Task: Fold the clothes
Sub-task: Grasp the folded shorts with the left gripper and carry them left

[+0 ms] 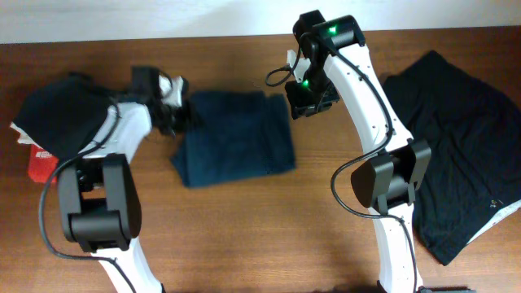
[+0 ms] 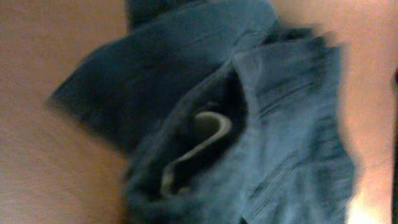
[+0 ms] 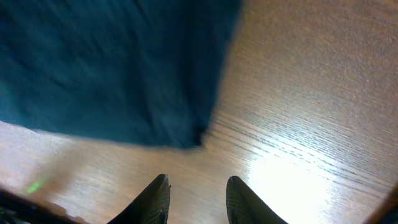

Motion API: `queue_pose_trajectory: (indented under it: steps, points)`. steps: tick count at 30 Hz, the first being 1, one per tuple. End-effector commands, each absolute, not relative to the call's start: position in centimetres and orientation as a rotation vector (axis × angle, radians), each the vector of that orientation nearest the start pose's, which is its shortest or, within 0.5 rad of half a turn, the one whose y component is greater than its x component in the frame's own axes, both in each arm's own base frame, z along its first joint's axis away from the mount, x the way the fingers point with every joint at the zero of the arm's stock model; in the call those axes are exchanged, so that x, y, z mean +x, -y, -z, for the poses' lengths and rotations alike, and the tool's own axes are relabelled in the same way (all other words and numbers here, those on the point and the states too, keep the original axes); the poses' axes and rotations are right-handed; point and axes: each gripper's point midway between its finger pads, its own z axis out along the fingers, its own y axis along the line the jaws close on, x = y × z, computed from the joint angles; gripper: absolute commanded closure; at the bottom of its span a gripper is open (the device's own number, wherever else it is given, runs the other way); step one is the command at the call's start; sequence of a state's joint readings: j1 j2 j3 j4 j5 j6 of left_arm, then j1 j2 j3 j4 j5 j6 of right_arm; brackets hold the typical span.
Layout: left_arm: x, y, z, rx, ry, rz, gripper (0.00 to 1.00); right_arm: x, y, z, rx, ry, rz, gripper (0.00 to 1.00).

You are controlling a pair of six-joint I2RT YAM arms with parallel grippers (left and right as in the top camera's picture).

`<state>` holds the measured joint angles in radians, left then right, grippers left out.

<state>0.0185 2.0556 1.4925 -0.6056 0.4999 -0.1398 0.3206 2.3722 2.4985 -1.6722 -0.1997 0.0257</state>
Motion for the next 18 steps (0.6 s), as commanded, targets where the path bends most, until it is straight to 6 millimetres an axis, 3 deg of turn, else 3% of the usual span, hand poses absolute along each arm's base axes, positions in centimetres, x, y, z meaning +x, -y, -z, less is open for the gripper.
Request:
queue_pose_trajectory:
  steps: [1,4,8,11,18]
  points:
    - [51.5,1.6,-14.0,-0.073,-2.569,0.427,0.99,42.1,-15.8,-15.1,-0.424,-3.096,-0.262,0.66]
    - [52.9,-2.8,-19.9,-0.126,-2.489,0.244,0.99,42.3,-14.6,-15.1,-0.38,-3.11,-0.261,0.66]
    - [53.5,-8.3,-25.4,-0.228,-2.372,0.131,0.99,42.4,-13.9,-15.1,-0.356,-3.115,-0.26,0.67]
    - [53.0,-12.7,-27.2,-0.315,-2.319,0.083,0.99,42.4,-13.9,-15.1,-0.356,-3.115,-0.26,0.67]
    - [49.4,-23.2,-27.3,-0.546,-2.269,-0.019,1.0,42.4,-13.9,-15.1,-0.356,-3.115,-0.259,0.67]
